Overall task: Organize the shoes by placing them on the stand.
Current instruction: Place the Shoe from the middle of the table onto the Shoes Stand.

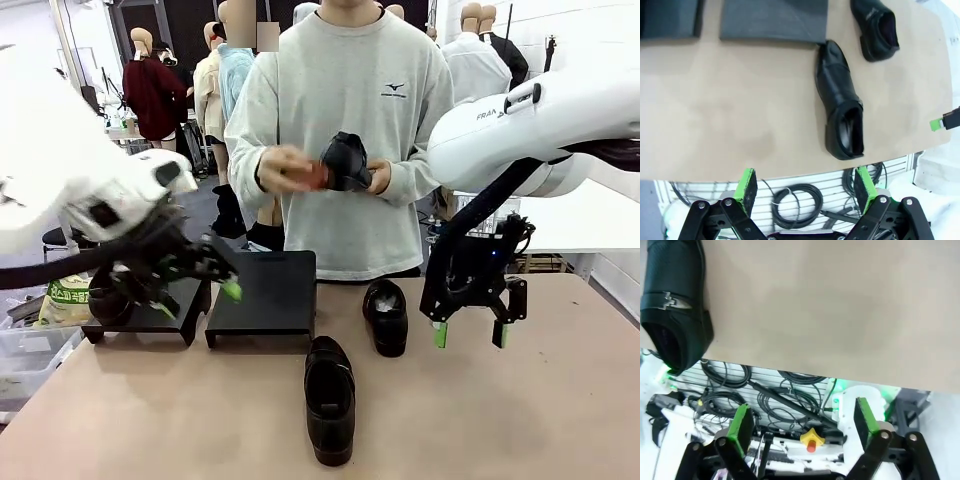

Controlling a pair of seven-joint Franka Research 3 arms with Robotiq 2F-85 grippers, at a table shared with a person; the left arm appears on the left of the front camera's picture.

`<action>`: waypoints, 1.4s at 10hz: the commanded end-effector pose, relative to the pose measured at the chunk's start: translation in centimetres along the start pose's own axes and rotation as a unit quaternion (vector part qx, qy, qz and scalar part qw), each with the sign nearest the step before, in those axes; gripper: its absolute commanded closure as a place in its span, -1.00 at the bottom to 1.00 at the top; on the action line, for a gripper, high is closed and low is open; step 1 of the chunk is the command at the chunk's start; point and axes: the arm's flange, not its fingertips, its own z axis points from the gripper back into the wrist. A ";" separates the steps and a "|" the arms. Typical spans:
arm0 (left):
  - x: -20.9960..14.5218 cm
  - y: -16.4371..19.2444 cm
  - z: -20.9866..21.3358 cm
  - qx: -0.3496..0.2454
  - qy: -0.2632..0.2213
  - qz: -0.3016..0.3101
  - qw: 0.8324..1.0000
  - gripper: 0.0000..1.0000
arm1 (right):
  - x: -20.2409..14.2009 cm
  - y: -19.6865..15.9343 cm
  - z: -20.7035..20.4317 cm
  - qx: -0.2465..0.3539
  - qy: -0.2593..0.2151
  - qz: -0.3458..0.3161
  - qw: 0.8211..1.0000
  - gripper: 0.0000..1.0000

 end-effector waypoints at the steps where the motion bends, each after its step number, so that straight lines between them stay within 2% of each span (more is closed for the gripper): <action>1: -0.3 -4.1 -3.4 0.029 0.006 0.022 0.999 -1.00 | 0.1 0.2 0.1 0.002 0.000 -0.009 1.000 -1.00; 3: -2.3 -5.9 -8.1 0.081 0.059 0.026 0.995 -1.00 | 0.1 0.2 0.1 0.002 0.000 -0.009 1.000 -1.00; 6: -4.0 -7.9 -12.2 0.086 0.062 0.007 0.994 -1.00 | 0.1 0.2 0.1 0.002 0.000 -0.009 1.000 -1.00; 8: -3.8 -8.5 -12.2 0.086 0.059 0.014 0.994 -1.00 | 0.1 0.2 0.1 0.002 0.000 -0.009 1.000 -1.00; 9: -4.7 -7.1 -12.5 0.085 0.075 0.002 0.994 -1.00 | 0.1 0.2 0.1 0.002 0.000 -0.009 1.000 -1.00; 11: -4.3 -7.6 -12.5 0.082 0.074 0.000 0.994 -1.00 | 0.1 0.2 0.1 0.002 0.000 -0.009 1.000 -1.00; 12: -3.4 -7.7 -13.2 0.070 0.101 -0.001 0.992 -1.00 | 0.1 0.2 0.1 0.002 0.000 -0.009 1.000 -1.00; 14: -2.0 -7.9 -15.0 0.054 0.117 -0.011 0.992 -1.00 | 0.1 0.2 0.1 0.002 0.000 -0.009 1.000 -1.00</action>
